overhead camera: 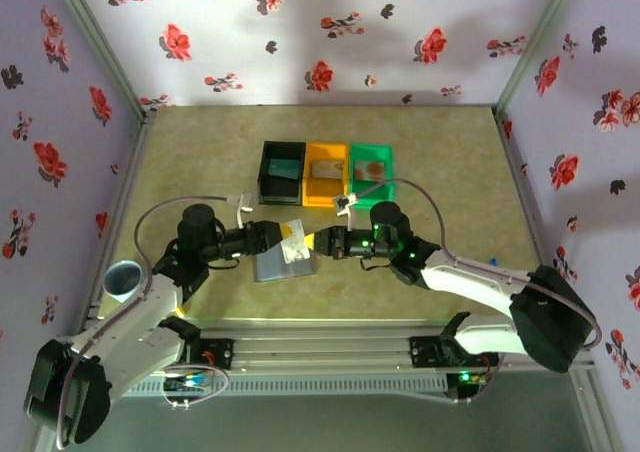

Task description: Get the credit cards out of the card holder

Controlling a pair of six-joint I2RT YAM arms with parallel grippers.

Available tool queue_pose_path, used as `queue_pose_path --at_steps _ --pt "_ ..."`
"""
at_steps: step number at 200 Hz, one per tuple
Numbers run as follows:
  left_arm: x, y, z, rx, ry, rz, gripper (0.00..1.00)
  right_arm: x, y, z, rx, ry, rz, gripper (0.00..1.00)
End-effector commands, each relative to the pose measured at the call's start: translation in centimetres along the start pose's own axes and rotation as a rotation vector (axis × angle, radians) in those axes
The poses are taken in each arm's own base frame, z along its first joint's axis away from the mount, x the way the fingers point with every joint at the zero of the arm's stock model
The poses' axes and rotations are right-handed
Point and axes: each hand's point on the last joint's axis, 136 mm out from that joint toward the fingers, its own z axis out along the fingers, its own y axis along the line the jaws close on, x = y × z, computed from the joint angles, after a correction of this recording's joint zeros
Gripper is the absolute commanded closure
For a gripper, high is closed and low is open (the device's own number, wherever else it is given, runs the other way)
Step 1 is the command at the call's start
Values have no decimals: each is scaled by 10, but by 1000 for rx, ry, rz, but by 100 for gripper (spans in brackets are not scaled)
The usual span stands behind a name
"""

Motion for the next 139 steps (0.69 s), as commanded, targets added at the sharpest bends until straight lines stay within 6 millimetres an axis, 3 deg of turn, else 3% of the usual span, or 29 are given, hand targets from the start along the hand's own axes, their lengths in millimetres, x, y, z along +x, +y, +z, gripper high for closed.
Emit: queue_pose_path --at_steps 1,35,58,101,116,139 --pt "3 -12 0 60 13 35 68 -6 11 3 -34 -3 -9 100" --pt "4 -14 -1 64 14 39 80 -6 11 2 -25 -5 -17 100" --pt "3 -17 -1 70 11 39 97 -6 8 1 -6 -6 -17 100" --pt "-3 -20 -3 66 -16 37 100 -14 3 -9 54 -60 -36 100" --pt "-9 -17 -3 42 -63 23 100 -23 -4 -19 115 -124 -36 75" --pt "-27 -13 -8 0 -184 2 100 -34 -8 -35 148 -251 -28 52"
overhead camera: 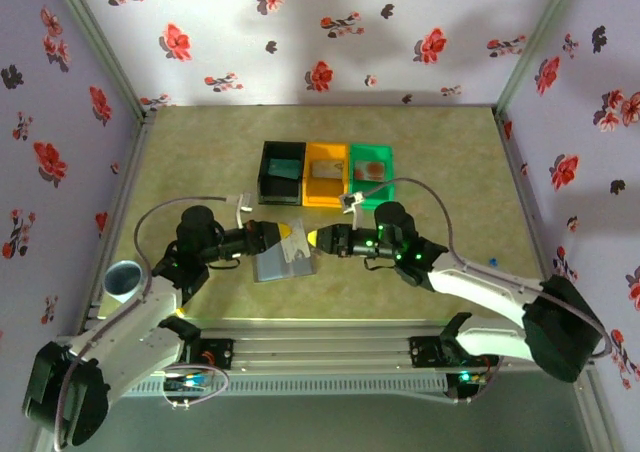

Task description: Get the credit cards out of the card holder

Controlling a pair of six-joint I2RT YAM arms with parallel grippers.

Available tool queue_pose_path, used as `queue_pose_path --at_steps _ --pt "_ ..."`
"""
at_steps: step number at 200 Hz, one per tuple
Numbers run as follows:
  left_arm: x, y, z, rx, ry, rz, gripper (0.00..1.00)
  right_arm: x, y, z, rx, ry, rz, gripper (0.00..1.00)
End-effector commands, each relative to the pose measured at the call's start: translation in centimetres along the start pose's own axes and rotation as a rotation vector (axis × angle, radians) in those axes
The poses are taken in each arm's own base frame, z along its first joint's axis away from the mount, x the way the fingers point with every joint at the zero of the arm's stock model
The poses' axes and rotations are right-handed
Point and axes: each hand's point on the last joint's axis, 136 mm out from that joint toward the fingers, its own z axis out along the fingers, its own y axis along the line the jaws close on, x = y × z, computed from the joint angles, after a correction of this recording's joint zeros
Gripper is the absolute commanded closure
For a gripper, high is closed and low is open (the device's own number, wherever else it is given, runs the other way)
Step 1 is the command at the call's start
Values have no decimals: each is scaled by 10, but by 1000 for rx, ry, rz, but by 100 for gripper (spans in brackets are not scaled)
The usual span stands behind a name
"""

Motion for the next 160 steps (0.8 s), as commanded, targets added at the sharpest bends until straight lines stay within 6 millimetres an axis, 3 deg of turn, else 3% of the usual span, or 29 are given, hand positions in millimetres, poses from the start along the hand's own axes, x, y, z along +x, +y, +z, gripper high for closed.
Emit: queue_pose_path --at_steps 1,27,64,91,160 --pt "-22 -6 -6 -12 -142 6 100 -22 -9 -17 73 -163 2 51" --pt "-45 -14 -10 -23 -268 11 100 -26 -8 -20 27 -270 63 43" --pt "-60 -26 -5 -14 -356 25 100 -19 14 -10 -88 -356 80 43" --pt "-61 -29 2 10 -383 18 100 -12 18 -2 -100 -380 66 44" --pt "-53 -32 7 50 -394 -6 100 -19 26 -3 -133 -476 23 54"
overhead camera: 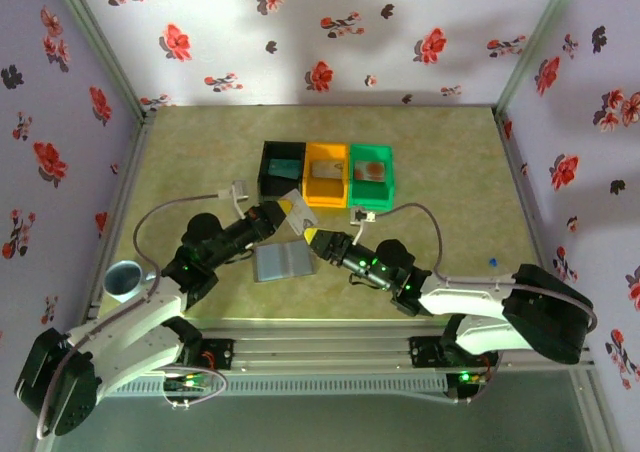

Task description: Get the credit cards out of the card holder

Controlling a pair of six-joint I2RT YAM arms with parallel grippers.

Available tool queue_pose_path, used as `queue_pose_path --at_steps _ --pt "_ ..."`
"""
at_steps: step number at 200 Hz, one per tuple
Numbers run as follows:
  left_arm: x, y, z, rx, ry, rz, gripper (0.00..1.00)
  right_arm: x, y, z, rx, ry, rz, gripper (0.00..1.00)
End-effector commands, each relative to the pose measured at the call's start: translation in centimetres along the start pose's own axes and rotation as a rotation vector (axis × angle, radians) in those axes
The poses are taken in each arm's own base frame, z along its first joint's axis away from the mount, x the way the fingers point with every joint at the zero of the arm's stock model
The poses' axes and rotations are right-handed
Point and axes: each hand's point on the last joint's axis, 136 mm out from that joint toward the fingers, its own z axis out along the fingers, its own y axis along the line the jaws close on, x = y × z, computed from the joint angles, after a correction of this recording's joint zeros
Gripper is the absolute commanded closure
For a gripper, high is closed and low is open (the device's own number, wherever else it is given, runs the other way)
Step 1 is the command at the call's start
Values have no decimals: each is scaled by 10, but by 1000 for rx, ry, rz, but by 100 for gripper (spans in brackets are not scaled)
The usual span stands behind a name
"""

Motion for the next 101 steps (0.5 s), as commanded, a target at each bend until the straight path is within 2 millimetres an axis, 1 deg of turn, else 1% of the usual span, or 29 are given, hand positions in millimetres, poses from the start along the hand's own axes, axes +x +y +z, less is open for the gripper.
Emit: queue_pose_path --at_steps 1,16,35,50,101 --pt "-6 -10 -2 48 -51 -7 100 -16 14 -1 -52 -93 -24 54" --pt "-4 -11 -1 57 -48 -12 100 -19 15 -2 -63 -115 -28 58" --pt "-2 -11 -1 67 -47 -21 100 -20 21 -1 -86 -118 -54 58" --pt "-1 -10 -1 73 -48 -27 100 -20 24 1 -100 -119 -65 61" --pt "-1 -13 0 94 -49 -32 100 -21 30 3 -136 -131 -78 75"
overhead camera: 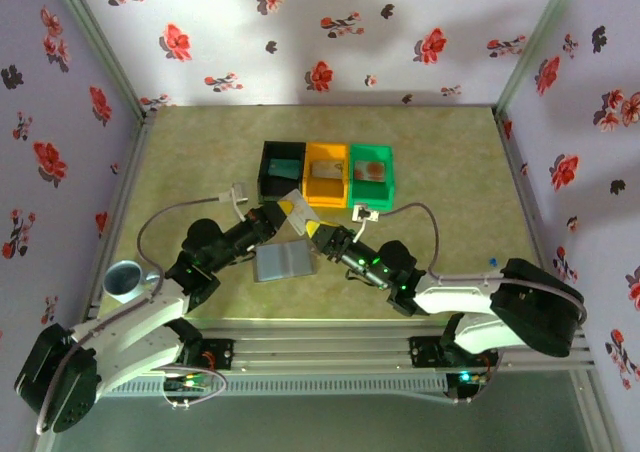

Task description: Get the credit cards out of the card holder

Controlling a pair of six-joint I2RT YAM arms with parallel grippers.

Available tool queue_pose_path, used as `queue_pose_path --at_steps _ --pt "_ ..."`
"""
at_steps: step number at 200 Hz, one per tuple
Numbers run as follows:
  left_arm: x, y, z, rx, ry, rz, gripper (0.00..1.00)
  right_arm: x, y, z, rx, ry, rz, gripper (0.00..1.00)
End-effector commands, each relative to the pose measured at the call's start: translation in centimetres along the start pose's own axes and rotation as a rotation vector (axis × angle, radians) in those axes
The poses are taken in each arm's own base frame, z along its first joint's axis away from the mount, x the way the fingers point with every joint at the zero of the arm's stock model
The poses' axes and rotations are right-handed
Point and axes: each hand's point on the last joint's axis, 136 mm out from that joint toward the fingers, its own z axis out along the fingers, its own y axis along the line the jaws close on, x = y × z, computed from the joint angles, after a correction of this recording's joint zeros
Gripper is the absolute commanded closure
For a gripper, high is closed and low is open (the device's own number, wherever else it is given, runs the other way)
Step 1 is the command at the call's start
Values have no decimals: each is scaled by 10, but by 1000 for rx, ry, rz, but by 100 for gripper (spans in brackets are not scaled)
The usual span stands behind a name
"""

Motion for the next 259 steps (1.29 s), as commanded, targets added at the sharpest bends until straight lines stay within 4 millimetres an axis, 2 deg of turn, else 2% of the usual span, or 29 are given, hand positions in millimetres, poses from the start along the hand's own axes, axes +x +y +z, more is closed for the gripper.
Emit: queue_pose_path --at_steps 1,30,43,67,77,98,116,142,165,185,222,259 --pt "-4 -10 1 47 -27 -5 100 -9 18 1 -70 -45 -27 75" --pt "-2 -8 3 50 -17 -11 100 -11 19 0 -70 -56 -41 93" --pt "-2 -8 3 52 -19 -12 100 -12 19 0 -68 -61 -46 96" --pt "-2 -8 3 56 -20 -11 90 -13 19 -1 -62 -66 -54 100" --pt "-2 -9 3 58 -20 -9 84 -13 17 -2 -54 -65 -57 100" --pt "-2 -13 1 61 -10 8 57 -13 14 -5 -38 -66 -62 100" --pt "-1 -14 -4 38 19 38 46 -15 11 -10 -23 -55 -73 100" --pt "2 -16 -21 -42 130 124 35 -16 -1 -21 19 48 -37 100" --pt "4 -22 -43 -116 245 215 33 -15 -5 -37 29 176 -20 100" --pt "8 -34 -55 -130 330 273 29 -10 4 -50 5 298 -41 100" --pt "26 -41 -50 -72 489 275 27 -4 22 -69 -67 451 -72 100" --pt "39 -48 -49 -9 610 285 26 2 37 -74 -136 551 -71 100"
